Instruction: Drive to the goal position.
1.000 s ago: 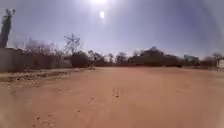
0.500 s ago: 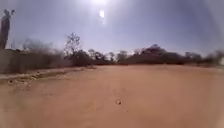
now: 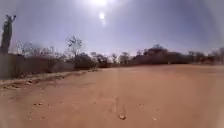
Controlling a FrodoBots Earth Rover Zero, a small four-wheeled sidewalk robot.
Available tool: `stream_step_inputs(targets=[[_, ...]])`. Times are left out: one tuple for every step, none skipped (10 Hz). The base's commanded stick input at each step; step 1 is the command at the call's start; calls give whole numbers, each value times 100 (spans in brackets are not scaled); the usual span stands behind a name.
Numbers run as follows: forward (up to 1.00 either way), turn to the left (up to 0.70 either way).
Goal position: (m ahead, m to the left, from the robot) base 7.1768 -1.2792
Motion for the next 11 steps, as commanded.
stream_step_inputs(targets=[[85, 0], [85, 0], [85, 0], [85, 0], [85, 0], [85, 0], [85, 0], [85, 0], [85, 0], [85, 0], [85, 0]])
